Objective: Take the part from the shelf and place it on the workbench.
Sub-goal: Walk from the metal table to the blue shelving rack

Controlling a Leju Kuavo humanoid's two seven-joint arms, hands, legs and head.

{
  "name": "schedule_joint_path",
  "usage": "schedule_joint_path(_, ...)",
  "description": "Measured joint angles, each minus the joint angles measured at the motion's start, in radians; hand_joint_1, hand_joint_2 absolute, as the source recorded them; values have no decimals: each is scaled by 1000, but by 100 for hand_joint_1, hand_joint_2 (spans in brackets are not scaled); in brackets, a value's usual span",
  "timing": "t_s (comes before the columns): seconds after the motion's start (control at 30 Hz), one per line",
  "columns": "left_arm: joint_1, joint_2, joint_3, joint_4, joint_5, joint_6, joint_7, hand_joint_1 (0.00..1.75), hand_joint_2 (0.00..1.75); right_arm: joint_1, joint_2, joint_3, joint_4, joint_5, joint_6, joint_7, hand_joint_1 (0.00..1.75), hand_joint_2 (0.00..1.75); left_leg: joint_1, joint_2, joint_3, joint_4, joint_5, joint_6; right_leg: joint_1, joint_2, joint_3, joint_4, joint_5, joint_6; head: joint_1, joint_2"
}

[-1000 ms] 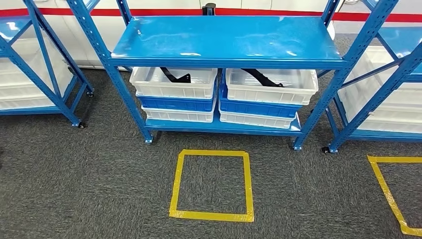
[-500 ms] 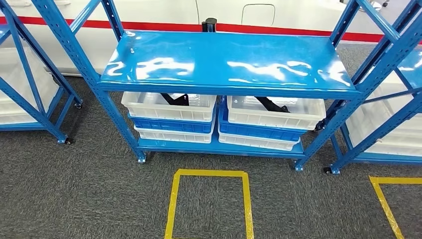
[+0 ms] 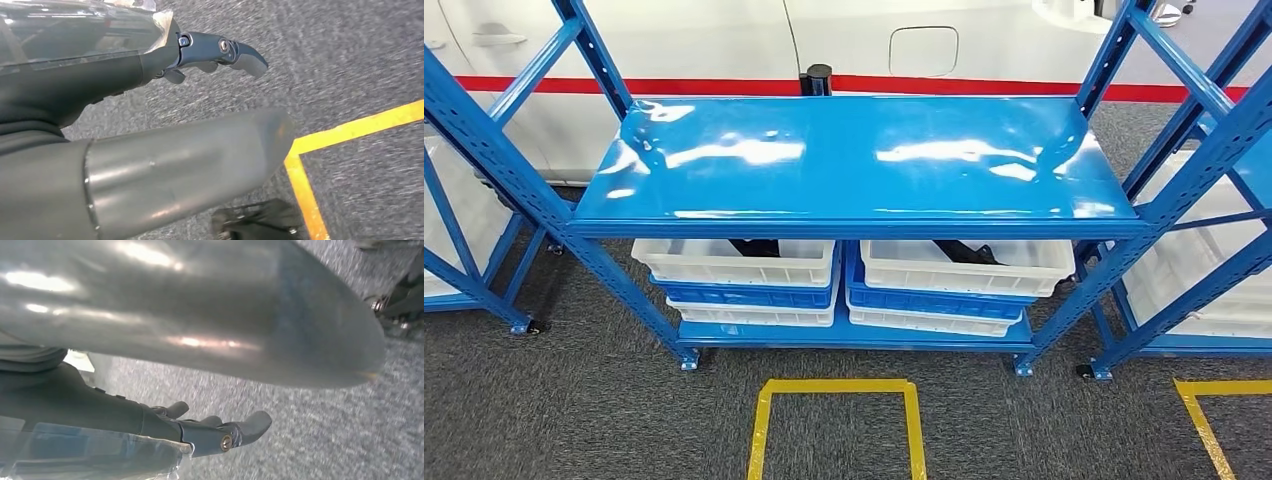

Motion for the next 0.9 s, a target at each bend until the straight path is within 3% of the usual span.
schedule_joint_path(0.03, 0, 0, 1, 0, 0, 0, 0, 0, 0, 1, 1, 0, 0, 1, 1, 0, 0, 0, 3, 2, 0, -51, 42, -2, -2, 1, 9, 0, -9, 4, 0, 0)
schedule_joint_path(0.07, 0, 0, 3, 0, 0, 0, 0, 0, 0, 1, 1, 0, 0, 3, 1, 0, 0, 0, 7, 4, 9, -114, 106, -4, -3, 2, 17, 0, -17, 9, 0, 0)
schedule_joint_path(0.13, -1, -2, 6, 1, 0, -2, -1, 0, 0, 1, 0, 0, 0, 6, 1, 0, 0, 0, 7, 12, 27, -197, 174, -2, -1, 5, 31, 1, -33, 24, 0, 0)
schedule_joint_path(0.23, -2, -3, 9, 1, 0, -4, -3, 0, 0, -3, -1, 0, 0, 8, 1, 0, 0, 0, -1, 12, 37, -210, 189, 19, 2, 4, 44, -2, -50, 49, 2, 0)
schedule_joint_path(0.3, -3, -5, 9, 1, 0, -3, -4, 0, 0, -4, -1, 2, 0, 9, 1, 0, 0, 0, 1, 10, 50, -221, 205, 34, 1, 2, 40, 23, -68, 56, 3, 0)
schedule_joint_path(0.33, -3, -6, 9, 1, 1, -3, -5, 0, 0, -4, -1, 3, 0, 10, 1, 0, 0, 0, 2, 10, 56, -227, 208, 40, 1, 2, 21, 63, -89, 55, 5, 0)
schedule_joint_path(0.4, -4, -6, 10, 1, 1, -1, -6, 0, 0, -2, -1, 4, 0, 11, 1, -2, 0, 0, -2, 11, 58, -229, 211, 48, 2, 2, -53, 195, -142, 46, 7, 0)
schedule_joint_path(0.47, -4, -7, 11, 1, 3, 1, -5, 0, 0, -1, -2, 5, 0, 12, 1, -3, 0, 0, -5, 7, 57, -229, 210, 51, 4, 2, -114, 283, -161, 49, 7, 0)
schedule_joint_path(0.5, -4, -7, 12, 1, 4, 1, -4, 0, 0, -1, -2, 6, 0, 13, 1, -4, 0, 0, -7, 4, 57, -229, 208, 51, 5, 2, -119, 272, -144, 56, 7, 0)
schedule_joint_path(0.53, -4, -8, 12, 1, 5, 2, -3, 0, 0, -1, -3, 6, 0, 14, 1, -4, 0, 0, -8, 1, 58, -228, 207, 52, 5, 2, -105, 221, -114, 63, 7, 0)
schedule_joint_path(0.6, -4, -10, 13, 1, 6, 3, -3, 0, 0, -1, -4, 6, 0, 14, 1, -5, 0, 0, -11, -3, 60, -227, 204, 48, 10, 2, -53, 81, -45, 68, 7, 0)
schedule_joint_path(0.67, -4, -11, 13, 1, 7, 3, -3, 0, 0, -3, -6, 6, 0, 14, 1, -6, 0, 0, -16, -6, 61, -226, 201, 41, 18, 4, -28, 11, -5, 54, 7, 0)
schedule_joint_path(0.7, -5, -11, 13, 1, 7, 4, -3, 0, 0, -4, -7, 7, 0, 14, 1, -7, 0, 0, -18, -7, 62, -227, 200, 36, 22, 4, -28, 7, 3, 46, 6, 0)
schedule_joint_path(0.77, -4, -10, 14, 1, 8, 5, -3, 0, 0, -6, -6, 7, 0, 14, 1, -7, 0, 0, -16, -8, 60, -224, 197, 26, 15, 3, -27, 2, 14, 30, 6, 0)
schedule_joint_path(0.83, -4, -10, 15, 1, 9, 8, -3, 0, 0, -7, -6, 7, 0, 15, 1, -7, 0, 0, -13, -5, 40, -176, 153, 16, 4, 1, -28, -3, 26, 13, 4, 0)
schedule_joint_path(0.9, -4, -10, 15, 1, 9, 10, -3, 0, 0, -7, -5, 8, 0, 16, 1, -7, 0, 0, -8, -2, -2, -65, 74, 7, 1, -1, -37, -4, 34, 4, 1, 0)
